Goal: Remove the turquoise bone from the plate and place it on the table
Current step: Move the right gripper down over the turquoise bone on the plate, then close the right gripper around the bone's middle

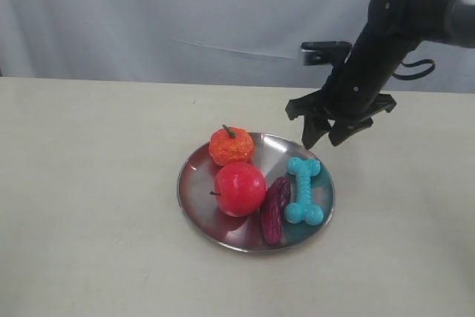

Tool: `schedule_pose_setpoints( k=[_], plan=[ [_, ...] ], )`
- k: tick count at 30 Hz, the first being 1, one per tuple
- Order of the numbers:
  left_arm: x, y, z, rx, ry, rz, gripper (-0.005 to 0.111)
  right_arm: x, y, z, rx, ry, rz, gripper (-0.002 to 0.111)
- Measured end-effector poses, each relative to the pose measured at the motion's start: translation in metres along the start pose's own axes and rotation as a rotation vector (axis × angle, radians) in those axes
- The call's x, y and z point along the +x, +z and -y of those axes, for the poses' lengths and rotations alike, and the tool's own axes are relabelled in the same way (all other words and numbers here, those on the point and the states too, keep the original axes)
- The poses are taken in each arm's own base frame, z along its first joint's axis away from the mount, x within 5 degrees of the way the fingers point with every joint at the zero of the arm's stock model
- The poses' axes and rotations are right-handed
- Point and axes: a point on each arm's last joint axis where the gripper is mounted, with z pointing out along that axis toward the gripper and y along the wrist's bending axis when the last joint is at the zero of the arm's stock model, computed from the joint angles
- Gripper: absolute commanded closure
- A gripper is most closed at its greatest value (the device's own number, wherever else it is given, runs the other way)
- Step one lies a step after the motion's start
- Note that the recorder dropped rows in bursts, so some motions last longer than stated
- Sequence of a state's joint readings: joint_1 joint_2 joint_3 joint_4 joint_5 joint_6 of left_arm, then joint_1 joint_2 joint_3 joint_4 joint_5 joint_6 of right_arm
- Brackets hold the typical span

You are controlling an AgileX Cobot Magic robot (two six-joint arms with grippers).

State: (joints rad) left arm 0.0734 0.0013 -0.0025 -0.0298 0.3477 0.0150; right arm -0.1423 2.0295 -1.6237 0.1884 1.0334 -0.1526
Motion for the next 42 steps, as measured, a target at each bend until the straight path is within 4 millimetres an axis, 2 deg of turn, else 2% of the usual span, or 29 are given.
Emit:
schedule_pose_setpoints(
  k=[4, 8, 13, 16, 27, 36, 42],
  plan=[
    [0.0, 0.0, 0.0, 0.0, 0.0, 0.0, 0.107, 0.0, 0.018, -0.008, -0.007, -0.02, -0.039, 0.061],
    [0.0, 0.0, 0.0, 0.0, 0.0, 0.0, 0.107, 0.0, 0.034, -0.025, -0.01, -0.064, -0.056, 0.061],
    [0.0, 0.0, 0.0, 0.0, 0.0, 0.0, 0.107, 0.002, 0.041, -0.039, 0.066, -0.1, -0.071, 0.061],
    [0.0, 0.0, 0.0, 0.0, 0.0, 0.0, 0.107, 0.002, 0.042, -0.039, 0.118, -0.082, -0.071, 0.061],
    [0.0, 0.0, 0.0, 0.0, 0.0, 0.0, 0.107, 0.002, 0.042, -0.038, 0.131, 0.022, -0.065, 0.061],
    [0.0, 0.0, 0.0, 0.0, 0.0, 0.0, 0.107, 0.006, 0.073, -0.034, 0.138, 0.037, -0.136, 0.061],
    [0.0, 0.0, 0.0, 0.0, 0.0, 0.0, 0.107, 0.006, 0.076, -0.033, 0.143, 0.038, -0.139, 0.065]
  ],
)
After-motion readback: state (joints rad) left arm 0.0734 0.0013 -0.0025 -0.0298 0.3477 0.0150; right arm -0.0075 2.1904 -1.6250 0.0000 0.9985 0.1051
